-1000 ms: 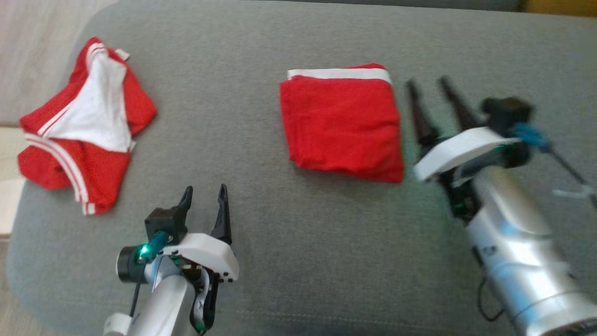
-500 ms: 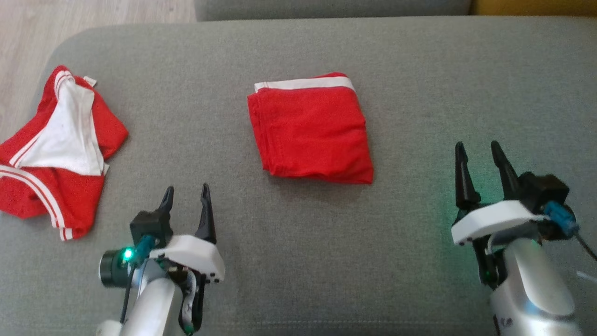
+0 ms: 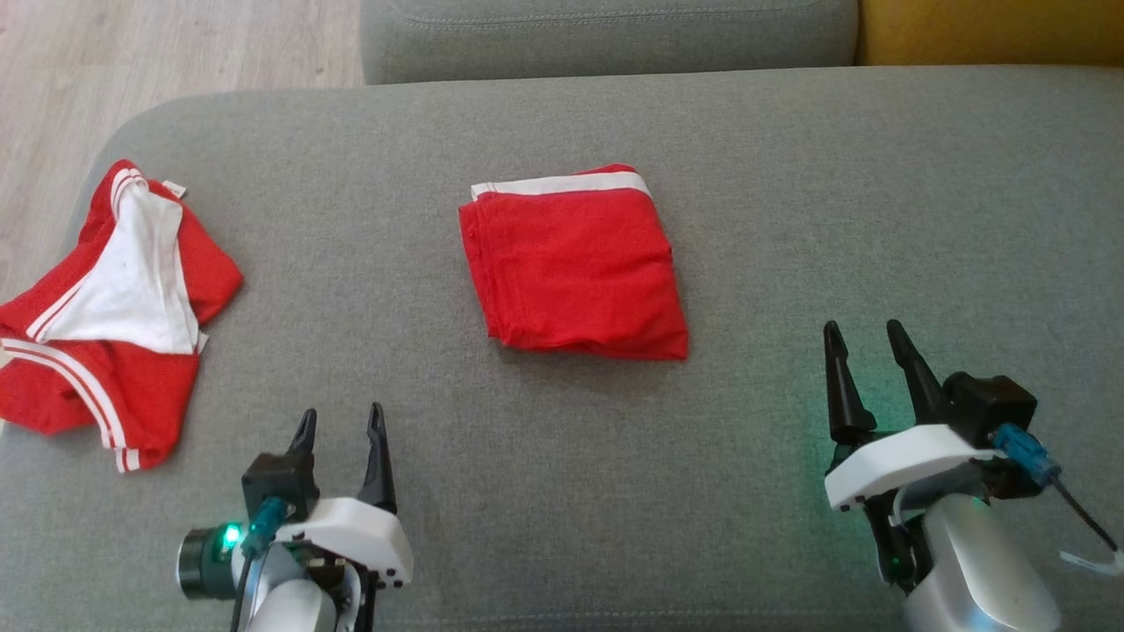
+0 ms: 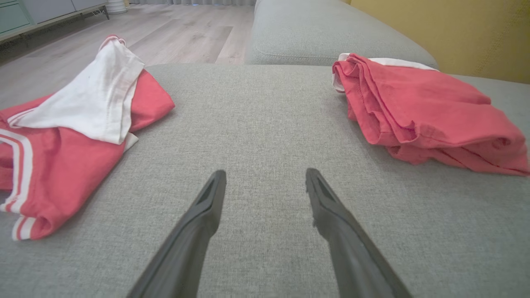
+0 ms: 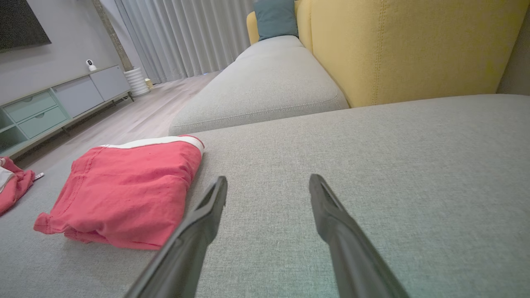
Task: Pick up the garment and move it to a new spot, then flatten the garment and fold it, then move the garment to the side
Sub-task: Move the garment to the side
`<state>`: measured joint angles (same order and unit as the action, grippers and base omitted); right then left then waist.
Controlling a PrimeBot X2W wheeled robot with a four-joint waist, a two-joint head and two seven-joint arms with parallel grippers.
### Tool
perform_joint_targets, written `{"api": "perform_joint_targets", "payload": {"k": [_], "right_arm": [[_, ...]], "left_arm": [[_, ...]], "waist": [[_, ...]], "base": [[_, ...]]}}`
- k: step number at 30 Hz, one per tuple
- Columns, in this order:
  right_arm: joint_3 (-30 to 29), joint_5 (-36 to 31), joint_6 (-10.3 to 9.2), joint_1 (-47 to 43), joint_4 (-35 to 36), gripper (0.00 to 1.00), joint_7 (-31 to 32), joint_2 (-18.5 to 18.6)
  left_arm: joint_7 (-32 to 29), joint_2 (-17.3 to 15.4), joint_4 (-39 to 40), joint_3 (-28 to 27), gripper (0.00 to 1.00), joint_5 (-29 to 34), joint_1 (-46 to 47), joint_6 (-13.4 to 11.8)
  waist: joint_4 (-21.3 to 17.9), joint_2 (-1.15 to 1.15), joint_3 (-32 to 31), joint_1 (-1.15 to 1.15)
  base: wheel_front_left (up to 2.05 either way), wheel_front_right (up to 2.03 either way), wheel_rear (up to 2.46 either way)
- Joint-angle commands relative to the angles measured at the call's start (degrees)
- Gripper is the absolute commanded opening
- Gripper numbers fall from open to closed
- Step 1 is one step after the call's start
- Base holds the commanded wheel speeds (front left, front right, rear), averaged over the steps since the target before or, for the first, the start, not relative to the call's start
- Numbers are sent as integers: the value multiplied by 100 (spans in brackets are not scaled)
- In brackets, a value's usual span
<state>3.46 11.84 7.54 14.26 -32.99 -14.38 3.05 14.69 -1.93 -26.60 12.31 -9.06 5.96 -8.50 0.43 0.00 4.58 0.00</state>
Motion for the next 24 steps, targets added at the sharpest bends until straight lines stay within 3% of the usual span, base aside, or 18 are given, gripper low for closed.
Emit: {"api": "perform_joint_targets", "payload": {"k": [1,10,24], "right_arm": [[170,19,-5,92,145,100,-62,-16],[296,30,-5,222,29,100,-62,-17],[674,12,-5,1290,-723,100,-62,-17]], "left_arm": [[30,-95,203,-193,100,82,101,-6],[30,-95,262,-74,100,28,210,13],[30,-95,336,325,100,26,593,83]], "waist": [[1,0,8,0],[117,0,219,0],[873,0,893,0]], "base": [[0,0,0],[0,0,0],[0,0,0]]}}
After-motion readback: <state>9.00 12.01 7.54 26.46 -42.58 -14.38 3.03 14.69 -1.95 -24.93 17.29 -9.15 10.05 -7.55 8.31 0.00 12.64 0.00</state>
